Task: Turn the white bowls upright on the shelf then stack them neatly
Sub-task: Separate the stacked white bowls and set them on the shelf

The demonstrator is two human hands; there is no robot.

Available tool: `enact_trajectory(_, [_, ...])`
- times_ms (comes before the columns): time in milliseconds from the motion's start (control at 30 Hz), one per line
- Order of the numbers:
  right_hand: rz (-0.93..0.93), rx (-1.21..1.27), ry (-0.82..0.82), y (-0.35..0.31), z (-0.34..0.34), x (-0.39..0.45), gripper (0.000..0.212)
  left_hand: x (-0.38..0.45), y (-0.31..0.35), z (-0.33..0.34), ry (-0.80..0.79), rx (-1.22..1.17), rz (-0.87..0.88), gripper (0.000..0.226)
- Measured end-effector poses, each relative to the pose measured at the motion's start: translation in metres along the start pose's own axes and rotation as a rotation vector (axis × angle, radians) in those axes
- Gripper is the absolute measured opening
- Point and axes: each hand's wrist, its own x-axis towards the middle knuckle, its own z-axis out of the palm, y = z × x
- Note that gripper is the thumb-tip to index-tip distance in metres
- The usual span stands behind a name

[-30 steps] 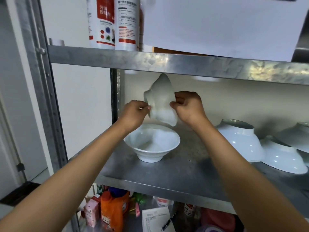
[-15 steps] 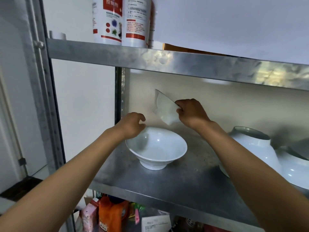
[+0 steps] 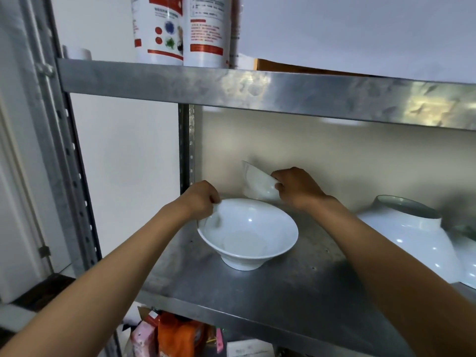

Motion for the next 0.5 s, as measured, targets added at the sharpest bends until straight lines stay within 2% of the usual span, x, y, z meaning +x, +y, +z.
enact_trajectory(267, [-0.046,0.023,-0.035,0.009,0.015,-0.007,0.019,-0.012,-0.012,-0.024,-0.187,-0.103,-0.074,0.035])
enact_trajectory(367, [-0.121,0.007,0.008,0.007,0.024,-0.013,0.026,-0.012,-0.019,-0.026,-0.202,-0.104,-0.069,0.037])
enact_trajectory(500, [-0.187,-0.012,0.035,0.006,0.035,-0.020,0.026,-0.008,-0.024,-0.026,-0.158,0.027,0.002,0.038])
